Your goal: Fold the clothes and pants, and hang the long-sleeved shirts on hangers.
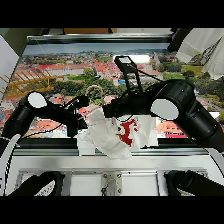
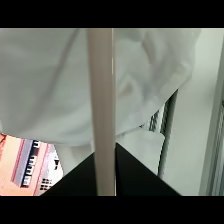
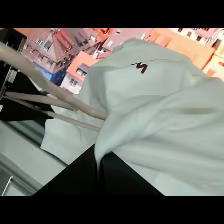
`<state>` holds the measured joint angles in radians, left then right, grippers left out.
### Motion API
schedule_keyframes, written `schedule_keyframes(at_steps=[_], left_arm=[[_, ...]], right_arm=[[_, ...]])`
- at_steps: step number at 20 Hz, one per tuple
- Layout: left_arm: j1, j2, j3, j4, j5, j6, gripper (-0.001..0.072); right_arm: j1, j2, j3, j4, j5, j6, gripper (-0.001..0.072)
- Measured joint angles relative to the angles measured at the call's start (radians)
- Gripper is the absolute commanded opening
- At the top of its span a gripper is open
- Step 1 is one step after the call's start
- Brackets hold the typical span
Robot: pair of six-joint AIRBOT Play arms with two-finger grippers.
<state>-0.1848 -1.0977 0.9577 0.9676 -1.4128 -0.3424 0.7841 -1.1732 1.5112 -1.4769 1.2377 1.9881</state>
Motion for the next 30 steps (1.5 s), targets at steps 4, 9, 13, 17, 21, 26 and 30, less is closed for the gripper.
schedule_keyframes(at_steps=[4,9,13,17,21,26,30], left_arm=[[0.003,0.0,0.002,0.0,-0.018,-0.007,0.0017],[0.022,0.001,0.05,0.005,-0.031,-0.054,0.0017],[0.03,0.001,0.098,0.006,-0.035,-0.072,0.0017],[0.031,0.001,0.127,0.004,-0.034,-0.087,0.0017],[0.003,0.001,0.132,0.003,-0.034,-0.094,0.0017],[-0.079,0.001,0.095,0.005,-0.002,-0.095,0.0017],[-0.111,0.001,0.076,0.008,0.016,-0.094,0.0018]], right_arm=[[0.001,0.002,0.056,-0.173,0.162,0.021,0.0018],[0.002,0.021,0.077,-0.353,0.365,0.026,0.0018],[0.002,0.028,0.08,-0.401,0.418,0.029,0.0018],[0.002,0.03,0.081,-0.417,0.436,0.029,0.0018],[0.002,0.032,0.081,-0.423,0.399,0.052,0.0018],[0.002,0.033,0.081,-0.423,0.292,0.091,0.0018],[0.003,0.032,0.081,-0.396,0.23,0.104,0.0018]])
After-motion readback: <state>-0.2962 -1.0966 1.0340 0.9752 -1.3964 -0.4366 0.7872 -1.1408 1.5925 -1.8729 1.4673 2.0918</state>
